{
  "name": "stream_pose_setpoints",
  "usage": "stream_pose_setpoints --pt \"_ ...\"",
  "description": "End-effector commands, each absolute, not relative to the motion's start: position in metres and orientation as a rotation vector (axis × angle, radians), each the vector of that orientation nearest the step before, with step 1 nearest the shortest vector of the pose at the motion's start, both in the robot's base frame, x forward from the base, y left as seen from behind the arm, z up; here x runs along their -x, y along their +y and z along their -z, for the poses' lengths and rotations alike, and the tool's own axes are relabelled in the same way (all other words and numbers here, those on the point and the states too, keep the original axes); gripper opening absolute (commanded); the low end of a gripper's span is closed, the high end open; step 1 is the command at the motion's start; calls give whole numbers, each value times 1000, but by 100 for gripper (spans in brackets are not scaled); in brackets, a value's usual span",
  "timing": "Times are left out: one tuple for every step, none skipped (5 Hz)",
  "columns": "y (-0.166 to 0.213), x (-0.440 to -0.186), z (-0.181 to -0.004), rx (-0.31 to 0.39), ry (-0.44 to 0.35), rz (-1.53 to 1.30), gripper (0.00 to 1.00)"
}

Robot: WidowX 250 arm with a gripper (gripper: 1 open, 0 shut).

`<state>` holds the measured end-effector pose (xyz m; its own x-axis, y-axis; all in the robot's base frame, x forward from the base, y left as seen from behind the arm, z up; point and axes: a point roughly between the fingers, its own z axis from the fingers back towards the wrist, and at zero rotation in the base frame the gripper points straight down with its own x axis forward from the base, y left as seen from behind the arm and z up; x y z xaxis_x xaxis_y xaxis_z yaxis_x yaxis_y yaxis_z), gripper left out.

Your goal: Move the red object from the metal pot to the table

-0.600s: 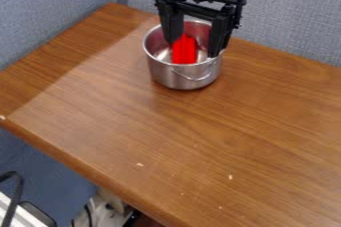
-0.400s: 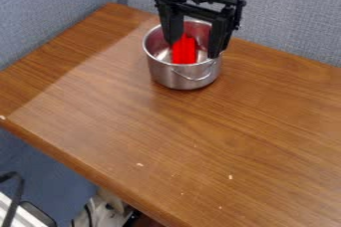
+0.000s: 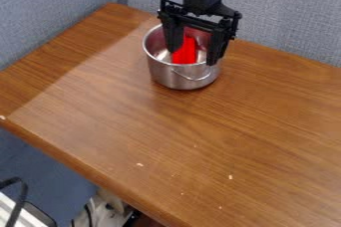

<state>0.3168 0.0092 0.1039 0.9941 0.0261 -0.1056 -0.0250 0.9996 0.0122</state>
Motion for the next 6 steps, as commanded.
stream_pose_setpoints --pt "20 -330 -113 -24 51 -47 100" --pt "25 -336 -107 -27 52 -60 100" --pt "29 -340 -101 -28 55 -69 100" --pt "31 -343 -96 -27 58 -77 100" --pt "33 -346 -92 -28 60 -82 100" --pt "34 -347 -89 -28 61 -86 0"
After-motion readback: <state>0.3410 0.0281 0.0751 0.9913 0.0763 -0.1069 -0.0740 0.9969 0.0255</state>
